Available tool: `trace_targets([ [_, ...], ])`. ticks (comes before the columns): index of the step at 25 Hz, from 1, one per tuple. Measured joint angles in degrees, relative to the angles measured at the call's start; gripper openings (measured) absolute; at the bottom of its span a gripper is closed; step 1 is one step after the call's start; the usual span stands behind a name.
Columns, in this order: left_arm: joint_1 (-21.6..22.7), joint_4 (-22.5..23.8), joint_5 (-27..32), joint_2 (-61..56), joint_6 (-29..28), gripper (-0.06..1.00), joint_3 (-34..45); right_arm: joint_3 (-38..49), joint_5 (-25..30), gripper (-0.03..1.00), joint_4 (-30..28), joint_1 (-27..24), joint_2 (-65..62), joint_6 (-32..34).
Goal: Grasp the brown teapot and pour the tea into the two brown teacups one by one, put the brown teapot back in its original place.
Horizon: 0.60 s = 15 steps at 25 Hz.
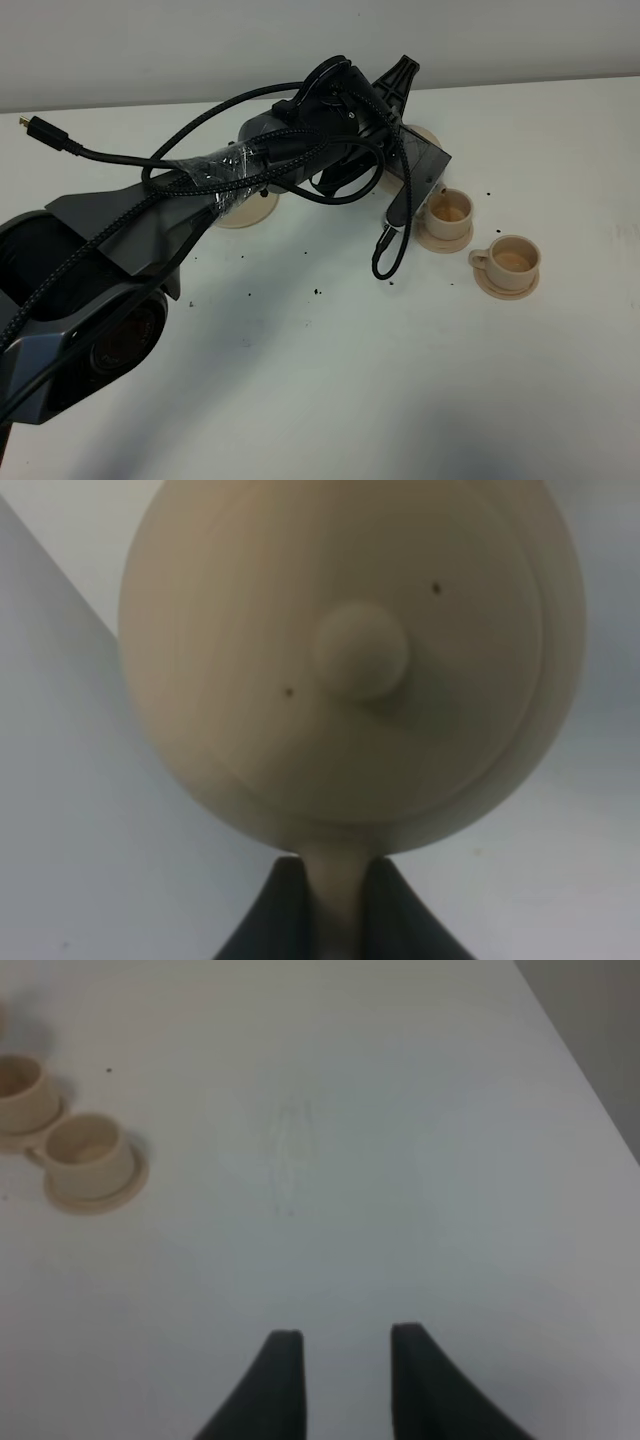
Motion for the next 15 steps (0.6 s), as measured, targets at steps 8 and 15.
trace_targets([
  [8,0.0,2.1,-1.1,0.0,1.0,0.16,0.0,0.0,0.0,0.24,0.0,0.0,0.0,0.0],
  [15,0.0,2.2,-3.1,0.0,2.9,0.16,0.0,0.0,0.0,0.24,0.0,0.0,0.0,0.0],
])
